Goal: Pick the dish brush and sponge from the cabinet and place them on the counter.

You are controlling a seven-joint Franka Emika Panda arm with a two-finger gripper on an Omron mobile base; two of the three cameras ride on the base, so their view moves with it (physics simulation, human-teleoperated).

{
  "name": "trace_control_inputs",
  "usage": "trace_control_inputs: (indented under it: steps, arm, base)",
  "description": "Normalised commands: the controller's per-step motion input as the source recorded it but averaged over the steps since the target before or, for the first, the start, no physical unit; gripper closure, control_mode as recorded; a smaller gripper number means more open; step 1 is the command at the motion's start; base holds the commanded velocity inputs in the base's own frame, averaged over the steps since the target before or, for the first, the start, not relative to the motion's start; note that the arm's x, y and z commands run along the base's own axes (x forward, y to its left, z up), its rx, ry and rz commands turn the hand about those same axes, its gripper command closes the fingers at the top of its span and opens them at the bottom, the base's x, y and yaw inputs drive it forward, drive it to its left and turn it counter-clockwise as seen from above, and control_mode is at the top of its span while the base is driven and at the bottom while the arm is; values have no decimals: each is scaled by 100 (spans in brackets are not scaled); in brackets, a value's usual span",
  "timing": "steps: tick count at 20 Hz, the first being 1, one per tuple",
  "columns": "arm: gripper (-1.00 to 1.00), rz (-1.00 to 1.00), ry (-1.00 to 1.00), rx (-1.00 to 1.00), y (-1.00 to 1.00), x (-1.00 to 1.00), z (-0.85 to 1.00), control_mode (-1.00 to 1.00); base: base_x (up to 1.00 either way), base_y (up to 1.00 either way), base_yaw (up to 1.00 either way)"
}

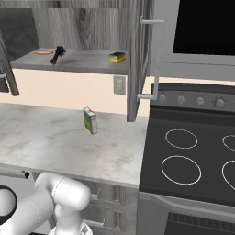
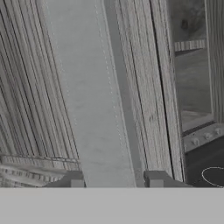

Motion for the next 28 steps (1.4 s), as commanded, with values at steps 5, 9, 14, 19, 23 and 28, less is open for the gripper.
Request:
trace_control_inputs:
  steps: [5,9,14,19,23,28]
  arm:
    - [-100,-1,-3,0,-6,-46,0,-100]
    - [-100,0,-5,0,0,-47,0,-100]
    - [-100,0,-7,0,11,-28,10,-100]
    - [-100,1,-3,0,38,-2,6,-100]
    - [-100,3,0,0,46,0,0,-100]
    - [-100,3,-7,0,23,-31,7,-100]
  base:
    - [0,0,0]
    - [0,0,0]
    - [0,0,0]
    - [0,0,0]
    - [0,0,0]
    - [0,0,0]
